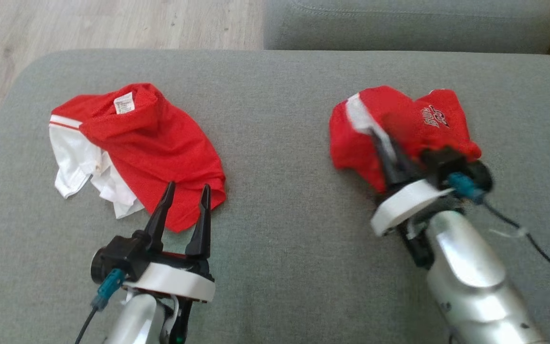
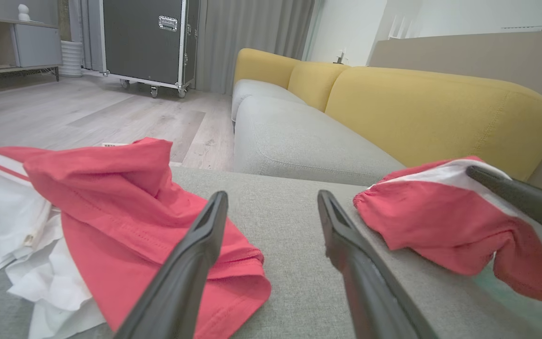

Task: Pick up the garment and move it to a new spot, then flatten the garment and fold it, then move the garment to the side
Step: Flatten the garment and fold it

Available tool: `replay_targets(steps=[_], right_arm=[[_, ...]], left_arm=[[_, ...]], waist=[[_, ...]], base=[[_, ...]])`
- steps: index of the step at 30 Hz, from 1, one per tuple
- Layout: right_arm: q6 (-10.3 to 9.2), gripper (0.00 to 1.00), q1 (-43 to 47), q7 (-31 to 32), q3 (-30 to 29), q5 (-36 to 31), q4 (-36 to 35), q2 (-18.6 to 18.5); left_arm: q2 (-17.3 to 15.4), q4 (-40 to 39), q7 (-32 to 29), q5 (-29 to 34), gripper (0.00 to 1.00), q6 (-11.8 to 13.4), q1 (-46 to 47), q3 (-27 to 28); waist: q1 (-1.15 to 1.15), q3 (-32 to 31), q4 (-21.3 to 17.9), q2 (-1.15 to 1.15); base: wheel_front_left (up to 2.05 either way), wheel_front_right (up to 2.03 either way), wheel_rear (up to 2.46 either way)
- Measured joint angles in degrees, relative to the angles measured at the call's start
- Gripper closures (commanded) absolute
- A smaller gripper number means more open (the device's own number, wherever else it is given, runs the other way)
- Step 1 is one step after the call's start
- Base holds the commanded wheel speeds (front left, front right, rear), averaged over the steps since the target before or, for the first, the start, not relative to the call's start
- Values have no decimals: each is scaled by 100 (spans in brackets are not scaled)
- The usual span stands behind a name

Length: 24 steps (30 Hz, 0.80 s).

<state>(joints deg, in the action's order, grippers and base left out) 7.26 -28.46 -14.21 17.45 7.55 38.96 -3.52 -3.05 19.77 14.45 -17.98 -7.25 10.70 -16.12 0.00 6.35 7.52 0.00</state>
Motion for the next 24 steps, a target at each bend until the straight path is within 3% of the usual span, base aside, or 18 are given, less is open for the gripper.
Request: replay_targets(steps=[6,12,13,14,20,24], right_arm=[[0,100,400,-14,1713,22,-382,-68],[0,100,538,88,3312,716,-125,-419],[0,60,539,87,3443,798,-92,-466],[0,3,535,86,3477,953,-75,-487],[0,0,464,40,3132,1515,-235,-581],[0,0,454,1,2474,1664,-724,-688]], left_arm=[[8,26,0,0,0,-32,-8,0],[10,51,0,-1,0,-32,-56,-13],[10,55,0,-2,0,-32,-67,-21],[10,71,0,-2,0,-32,-74,-36],[11,92,0,-2,0,-32,-108,-41],[11,91,0,-2,0,-32,-182,-9]], waist=[[0,-126,-91,0],[-1,-256,-167,0],[0,-269,-180,0],[0,-283,-191,0],[0,-335,-256,0],[0,-389,-328,0]], base=[[0,0,0],[0,0,0],[0,0,0],[0,0,0],[0,0,0],[0,0,0]])
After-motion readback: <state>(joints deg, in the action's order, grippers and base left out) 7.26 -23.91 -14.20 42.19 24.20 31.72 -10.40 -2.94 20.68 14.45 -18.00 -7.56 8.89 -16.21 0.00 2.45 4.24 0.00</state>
